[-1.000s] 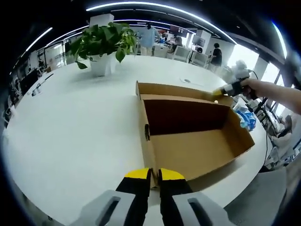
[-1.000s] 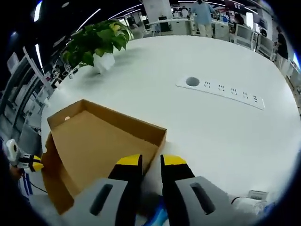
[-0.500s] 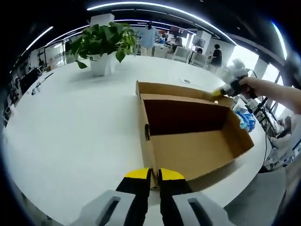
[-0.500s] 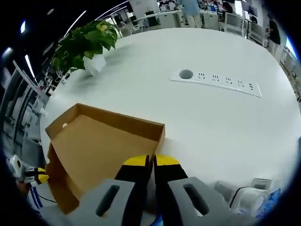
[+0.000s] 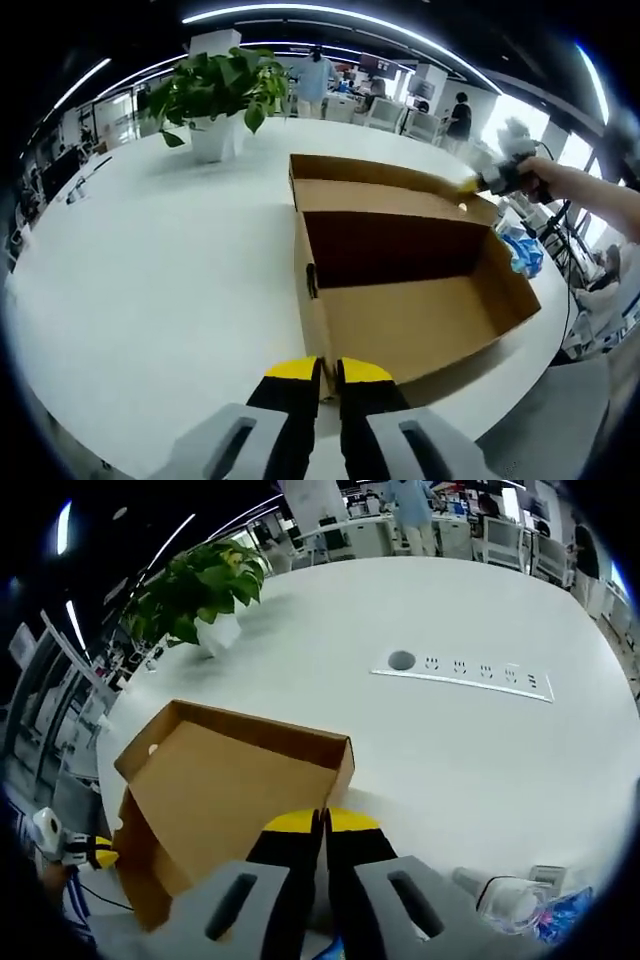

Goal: Operate the shoe box by opening the lid, removing the specified soft item, and placing it in the target area until the item is outside and the box remains undamaged.

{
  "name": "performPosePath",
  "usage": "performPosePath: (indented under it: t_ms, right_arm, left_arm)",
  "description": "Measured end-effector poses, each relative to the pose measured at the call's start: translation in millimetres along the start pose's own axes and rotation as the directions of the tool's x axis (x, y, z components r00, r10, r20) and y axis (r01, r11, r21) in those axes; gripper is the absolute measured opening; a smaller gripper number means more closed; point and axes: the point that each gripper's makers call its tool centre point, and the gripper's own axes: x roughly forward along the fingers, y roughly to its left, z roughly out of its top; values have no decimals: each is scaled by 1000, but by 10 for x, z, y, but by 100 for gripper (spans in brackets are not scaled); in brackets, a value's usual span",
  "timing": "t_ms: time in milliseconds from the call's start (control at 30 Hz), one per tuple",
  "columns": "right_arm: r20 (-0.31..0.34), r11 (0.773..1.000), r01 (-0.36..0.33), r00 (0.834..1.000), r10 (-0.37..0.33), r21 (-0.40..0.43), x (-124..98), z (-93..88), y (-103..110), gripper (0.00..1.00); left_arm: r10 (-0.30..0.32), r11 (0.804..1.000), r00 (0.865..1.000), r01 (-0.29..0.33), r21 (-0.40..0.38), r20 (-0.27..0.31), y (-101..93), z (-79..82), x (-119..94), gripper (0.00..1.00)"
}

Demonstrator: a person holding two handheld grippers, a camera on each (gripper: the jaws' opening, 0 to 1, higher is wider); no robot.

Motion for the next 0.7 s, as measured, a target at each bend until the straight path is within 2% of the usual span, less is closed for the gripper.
performPosePath:
  t_ms: [700]
  right_arm:
    - [91,998,-51,994,55,-44,-331,192,177,0]
  left_arm:
    - [5,1000,1000,-5,11,-5,-13,4,-1,6]
